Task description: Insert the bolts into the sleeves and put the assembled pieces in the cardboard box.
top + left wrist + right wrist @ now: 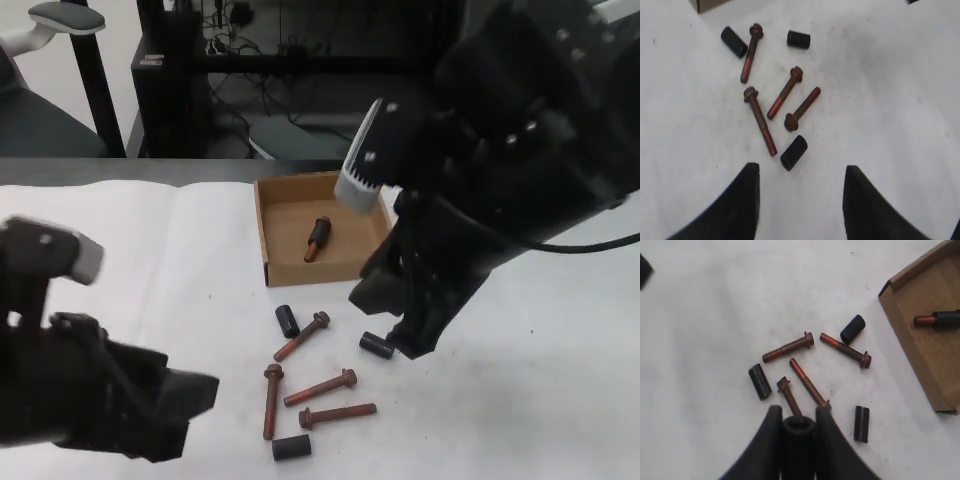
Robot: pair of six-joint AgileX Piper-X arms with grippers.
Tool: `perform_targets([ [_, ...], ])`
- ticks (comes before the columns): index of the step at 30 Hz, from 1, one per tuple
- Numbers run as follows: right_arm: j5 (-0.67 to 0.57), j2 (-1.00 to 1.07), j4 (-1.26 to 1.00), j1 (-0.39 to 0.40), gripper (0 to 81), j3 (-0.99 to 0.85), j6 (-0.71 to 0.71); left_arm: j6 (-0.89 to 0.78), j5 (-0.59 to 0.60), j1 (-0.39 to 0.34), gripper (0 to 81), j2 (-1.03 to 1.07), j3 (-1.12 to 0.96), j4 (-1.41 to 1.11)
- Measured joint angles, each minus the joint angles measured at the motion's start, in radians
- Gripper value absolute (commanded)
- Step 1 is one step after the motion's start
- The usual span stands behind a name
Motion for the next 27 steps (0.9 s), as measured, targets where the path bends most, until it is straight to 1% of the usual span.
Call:
perform_targets([
  [5, -0.005, -0.077, -0.005, 0.024, 0.6, 0.064, 0.082, -0.010, 0.028, -0.006, 51.4, 0.146, -0.040, 0.004],
  [7, -0.004, -0.109, -0.014, 0.030, 0.6, 0.107, 0.111, -0.014, 0.031, -0.018, 48.3, 0.203, -0.068, 0.004],
  [8, -0.005, -0.131, -0.025, 0.033, 0.6, 0.137, 0.136, -0.021, 0.032, -0.027, 42.6, 0.229, -0.088, 0.004],
  [10, -0.005, -0.172, -0.059, 0.037, 0.6, 0.189, 0.178, -0.041, 0.031, -0.044, 34.3, 0.282, -0.119, 0.004],
  [11, -0.005, -0.194, -0.072, 0.039, 0.6, 0.213, 0.200, -0.051, 0.031, -0.054, 30.8, 0.310, -0.139, 0.004],
  [12, -0.005, -0.215, -0.086, 0.042, 0.6, 0.234, 0.219, -0.059, 0.031, -0.063, 29.1, 0.334, -0.153, 0.004],
  [15, -0.005, -0.259, -0.117, 0.044, 0.6, 0.278, 0.260, -0.084, 0.019, -0.089, 28.7, 0.408, -0.204, 0.001],
  [18, -0.005, -0.302, -0.136, 0.044, 0.6, 0.317, 0.296, -0.108, -0.019, -0.109, 28.7, 0.483, -0.251, -0.002],
  [24, -0.005, -0.323, -0.149, 0.044, 0.6, 0.331, 0.308, -0.137, -0.079, -0.112, 29.1, 0.611, -0.318, -0.004],
  [25, -0.005, -0.323, -0.153, 0.044, 0.6, 0.331, 0.308, -0.137, -0.081, -0.112, 31.4, 0.626, -0.328, -0.003],
  [27, -0.005, -0.323, -0.167, 0.044, 0.6, 0.331, 0.308, -0.139, -0.095, -0.112, 39.9, 0.656, -0.354, -0.002],
])
